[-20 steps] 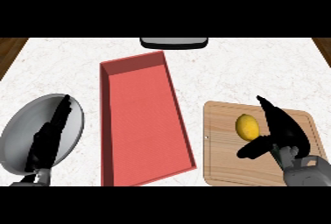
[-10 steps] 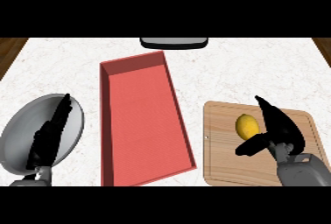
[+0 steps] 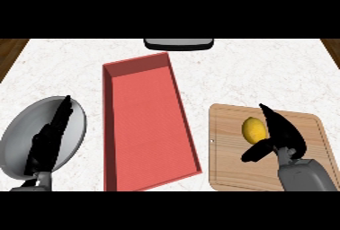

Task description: Pick the lemon from the cutting board and place it in the cardboard box

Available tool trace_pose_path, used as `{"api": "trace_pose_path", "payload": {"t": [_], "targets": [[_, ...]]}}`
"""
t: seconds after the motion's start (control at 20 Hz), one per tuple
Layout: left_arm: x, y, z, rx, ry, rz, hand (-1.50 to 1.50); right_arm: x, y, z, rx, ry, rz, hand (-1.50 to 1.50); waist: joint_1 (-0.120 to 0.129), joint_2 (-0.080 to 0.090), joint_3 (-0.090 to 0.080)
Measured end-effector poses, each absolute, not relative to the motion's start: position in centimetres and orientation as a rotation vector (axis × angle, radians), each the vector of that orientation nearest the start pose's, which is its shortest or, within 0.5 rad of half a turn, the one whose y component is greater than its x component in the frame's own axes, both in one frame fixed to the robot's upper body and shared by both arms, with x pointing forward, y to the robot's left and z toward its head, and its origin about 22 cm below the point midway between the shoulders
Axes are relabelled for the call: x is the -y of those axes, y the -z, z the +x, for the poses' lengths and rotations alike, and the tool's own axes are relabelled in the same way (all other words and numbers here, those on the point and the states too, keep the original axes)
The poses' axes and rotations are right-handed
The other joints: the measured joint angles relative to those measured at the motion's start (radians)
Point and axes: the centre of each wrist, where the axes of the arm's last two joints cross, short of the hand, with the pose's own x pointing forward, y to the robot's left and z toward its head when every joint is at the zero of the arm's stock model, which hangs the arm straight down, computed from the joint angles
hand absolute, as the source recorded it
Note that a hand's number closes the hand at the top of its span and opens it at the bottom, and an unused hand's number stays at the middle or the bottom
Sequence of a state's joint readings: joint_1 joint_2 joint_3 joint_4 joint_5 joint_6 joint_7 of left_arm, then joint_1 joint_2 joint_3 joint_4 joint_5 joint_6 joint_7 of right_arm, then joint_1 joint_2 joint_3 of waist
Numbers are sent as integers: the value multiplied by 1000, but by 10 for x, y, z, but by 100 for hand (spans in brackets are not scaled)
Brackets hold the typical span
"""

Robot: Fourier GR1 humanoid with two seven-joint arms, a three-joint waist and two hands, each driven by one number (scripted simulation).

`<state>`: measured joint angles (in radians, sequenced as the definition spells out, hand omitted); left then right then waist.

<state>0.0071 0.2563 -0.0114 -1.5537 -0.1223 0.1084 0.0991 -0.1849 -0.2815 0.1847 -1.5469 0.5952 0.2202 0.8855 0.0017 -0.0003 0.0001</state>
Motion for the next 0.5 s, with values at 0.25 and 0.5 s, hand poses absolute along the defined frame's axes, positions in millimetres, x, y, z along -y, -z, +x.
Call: {"api": "trace_pose_path", "payload": {"t": [0.25,0.5], "targets": [[-289,-5,238,1445,196,380,0,231,-44,287,741,-694,-731,150,0,-1,-1],[-289,-9,237,1447,200,379,0,228,-45,282,774,-719,-876,150,-1,-1,-1]]}}
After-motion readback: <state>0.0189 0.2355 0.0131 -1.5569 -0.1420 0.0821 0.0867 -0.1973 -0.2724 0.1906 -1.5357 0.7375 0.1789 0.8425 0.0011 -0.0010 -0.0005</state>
